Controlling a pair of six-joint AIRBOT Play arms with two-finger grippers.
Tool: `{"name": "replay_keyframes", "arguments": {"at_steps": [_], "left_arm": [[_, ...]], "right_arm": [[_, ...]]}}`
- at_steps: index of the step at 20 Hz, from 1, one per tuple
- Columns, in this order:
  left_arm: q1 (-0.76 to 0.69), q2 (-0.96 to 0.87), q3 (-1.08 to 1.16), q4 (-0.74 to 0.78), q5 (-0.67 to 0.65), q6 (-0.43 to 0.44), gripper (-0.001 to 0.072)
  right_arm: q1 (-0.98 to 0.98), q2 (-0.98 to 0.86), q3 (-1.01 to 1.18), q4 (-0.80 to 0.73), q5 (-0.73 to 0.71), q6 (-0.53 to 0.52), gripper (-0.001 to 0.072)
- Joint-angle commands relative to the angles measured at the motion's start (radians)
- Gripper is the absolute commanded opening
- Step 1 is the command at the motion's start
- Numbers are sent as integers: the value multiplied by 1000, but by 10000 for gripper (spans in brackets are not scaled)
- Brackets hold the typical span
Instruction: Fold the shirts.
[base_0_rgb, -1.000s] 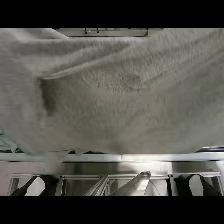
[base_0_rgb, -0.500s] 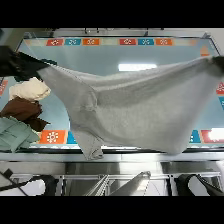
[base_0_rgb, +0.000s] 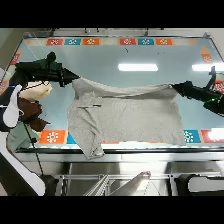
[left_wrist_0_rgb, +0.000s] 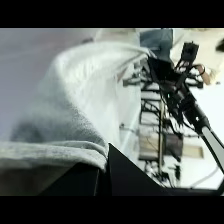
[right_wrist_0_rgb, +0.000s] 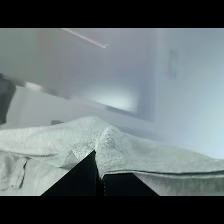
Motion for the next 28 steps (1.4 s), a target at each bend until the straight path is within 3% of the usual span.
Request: {"name": "replay_keyframes", "arguments": {"at_steps": [1,7,10,14,21,22,23,24,25,26,27,28], "left_arm": [[-9,-97,161,2,-84,-27,13],[-23,-29,155,81,22,-48,13],[-28,34,21,235,51,-72,13],[-32,103,-206,293,16,-71,13],[-32,122,-385,309,-45,-70,10],[-32,123,-385,308,-35,-70,2],[-31,123,-385,307,-16,-70,4],[-30,123,-385,311,12,-70,18],[-29,123,-385,311,50,-72,207],[-29,123,-385,311,88,-91,496],[-29,123,-385,311,119,-131,720],[-27,124,-385,309,150,-151,715]], "right_arm": [[5,-122,121,39,23,-27,12],[-73,-122,203,-5,209,-20,12],[-118,-122,199,-231,283,52,12],[-134,-123,176,-458,285,101,12],[-132,-138,172,-483,271,105,23],[-132,-138,172,-486,272,122,87],[-133,-138,172,-504,278,157,269],[-133,-136,175,-549,296,197,323],[-133,-130,183,-622,325,255,323],[-133,-119,193,-707,352,318,323],[-135,-98,204,-804,374,380,323],[-141,-69,210,-890,389,432,323]]}}
